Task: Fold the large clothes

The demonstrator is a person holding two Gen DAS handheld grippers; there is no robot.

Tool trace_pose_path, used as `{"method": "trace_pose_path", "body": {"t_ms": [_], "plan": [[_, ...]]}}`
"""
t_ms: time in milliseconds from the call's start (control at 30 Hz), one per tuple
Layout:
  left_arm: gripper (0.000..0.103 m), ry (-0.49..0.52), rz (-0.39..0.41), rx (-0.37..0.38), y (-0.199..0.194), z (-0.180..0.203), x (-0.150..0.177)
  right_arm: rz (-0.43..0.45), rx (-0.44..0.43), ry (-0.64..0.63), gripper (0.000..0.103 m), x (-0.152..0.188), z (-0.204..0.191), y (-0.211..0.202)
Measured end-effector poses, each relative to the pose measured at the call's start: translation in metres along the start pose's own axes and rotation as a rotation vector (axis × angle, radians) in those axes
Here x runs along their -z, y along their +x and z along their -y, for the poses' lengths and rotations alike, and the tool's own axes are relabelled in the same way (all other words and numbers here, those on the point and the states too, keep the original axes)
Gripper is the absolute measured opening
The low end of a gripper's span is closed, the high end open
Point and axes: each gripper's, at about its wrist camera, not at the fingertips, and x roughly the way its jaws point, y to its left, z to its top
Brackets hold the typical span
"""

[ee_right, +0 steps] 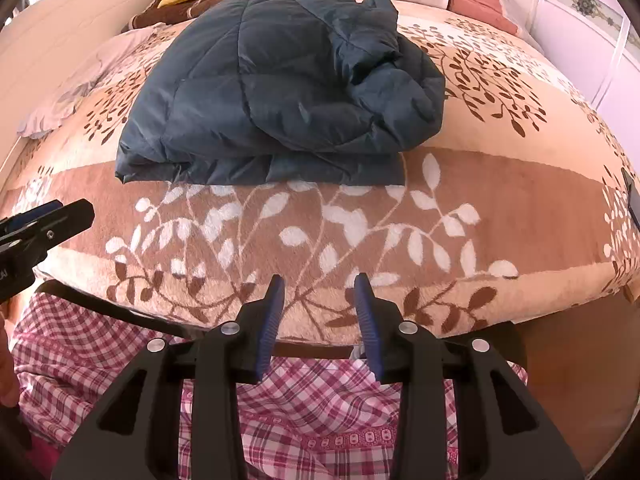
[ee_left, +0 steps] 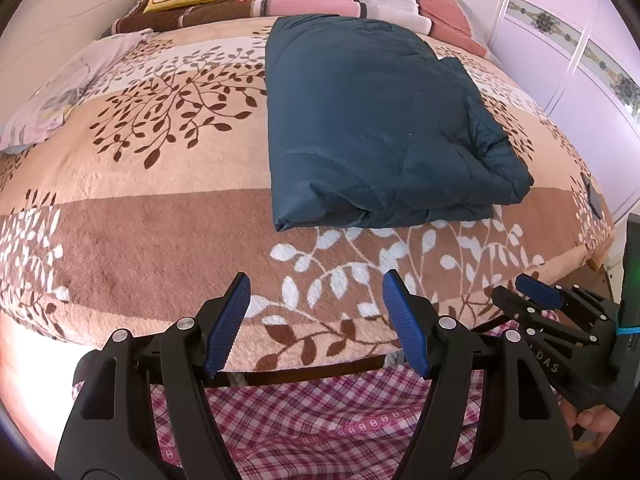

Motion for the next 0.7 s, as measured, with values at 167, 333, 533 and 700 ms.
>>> {"method": "trace_pose_path", "body": {"t_ms": [167, 333, 533, 700], "plan": [[0.068, 0.002, 0.000, 0.000, -0.0005, 0.0001, 0.0005, 0.000, -0.003, 0.009, 0.037, 0.0018, 0.0008, -0.0007], [0.068, -0.001, 0.000, 0.000, -0.0007, 0.0005, 0.0007, -0.003, -0.005, 0.016, 0.037, 0.0027, 0.0018, -0.0011], [0.068, -0.001, -0.002, 0.001, -0.0015, 0.0007, 0.0023, -0.004, -0.007, 0.018, 0.038, 0.0033, 0.0029, -0.0009], [0.068, -0.002, -0.003, 0.001, -0.0008, 0.0010, 0.0014, -0.004, -0.007, 0.017, 0.038, 0.0031, 0.0035, -0.0004]]}}
